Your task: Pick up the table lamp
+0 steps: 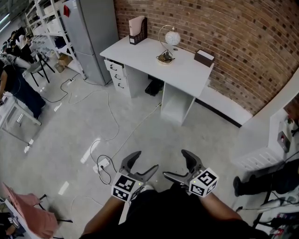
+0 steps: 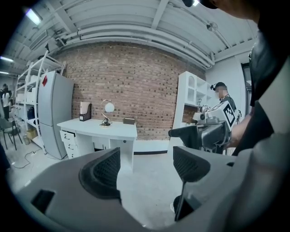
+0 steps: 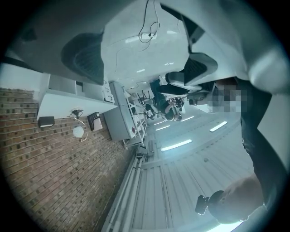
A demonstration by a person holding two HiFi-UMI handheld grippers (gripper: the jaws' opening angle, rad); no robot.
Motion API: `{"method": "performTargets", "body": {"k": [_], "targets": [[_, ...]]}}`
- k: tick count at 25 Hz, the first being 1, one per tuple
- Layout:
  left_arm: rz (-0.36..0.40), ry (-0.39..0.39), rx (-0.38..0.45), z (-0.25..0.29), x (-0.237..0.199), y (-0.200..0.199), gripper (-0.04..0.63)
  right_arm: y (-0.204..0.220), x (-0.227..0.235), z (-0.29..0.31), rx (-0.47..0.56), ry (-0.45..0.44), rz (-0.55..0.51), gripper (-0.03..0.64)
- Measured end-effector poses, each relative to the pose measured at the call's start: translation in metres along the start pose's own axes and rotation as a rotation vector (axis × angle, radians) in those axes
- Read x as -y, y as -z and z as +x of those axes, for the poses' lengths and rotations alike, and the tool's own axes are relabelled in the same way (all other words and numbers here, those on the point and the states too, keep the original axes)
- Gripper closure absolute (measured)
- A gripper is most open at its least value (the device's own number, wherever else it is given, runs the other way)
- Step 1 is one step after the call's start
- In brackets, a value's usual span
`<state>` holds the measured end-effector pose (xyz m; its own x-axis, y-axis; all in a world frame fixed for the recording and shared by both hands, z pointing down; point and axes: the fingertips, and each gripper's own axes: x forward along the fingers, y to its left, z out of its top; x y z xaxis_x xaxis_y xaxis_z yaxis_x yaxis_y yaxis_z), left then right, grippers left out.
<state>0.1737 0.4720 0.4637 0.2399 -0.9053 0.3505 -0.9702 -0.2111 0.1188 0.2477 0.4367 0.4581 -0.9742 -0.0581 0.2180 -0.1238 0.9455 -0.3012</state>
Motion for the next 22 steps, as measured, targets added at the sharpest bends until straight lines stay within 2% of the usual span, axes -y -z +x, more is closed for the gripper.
{"method": "performTargets", "body": {"k": [5,11,17,22], "targets": [[-0.032,0.014,-0.009,-0.003,-0.009,0.008,0.232,0.008,-0.003,0.003,-0.028,0.022,0.015,0.061],[-0.033,0.035,-0.015,0.019,-0.016,0.008,0.233,0.009,0.019,0.008,-0.028,0.044,0.033,0.062],[-0.036,0.013,-0.038,0.049,-0.041,0.002,0.233,-0.004,0.065,0.033,-0.009,0.032,0.052,0.065],[-0.015,-0.010,-0.052,0.086,-0.079,-0.023,0.233,-0.043,0.112,0.069,0.038,-0.003,0.038,0.067]]}}
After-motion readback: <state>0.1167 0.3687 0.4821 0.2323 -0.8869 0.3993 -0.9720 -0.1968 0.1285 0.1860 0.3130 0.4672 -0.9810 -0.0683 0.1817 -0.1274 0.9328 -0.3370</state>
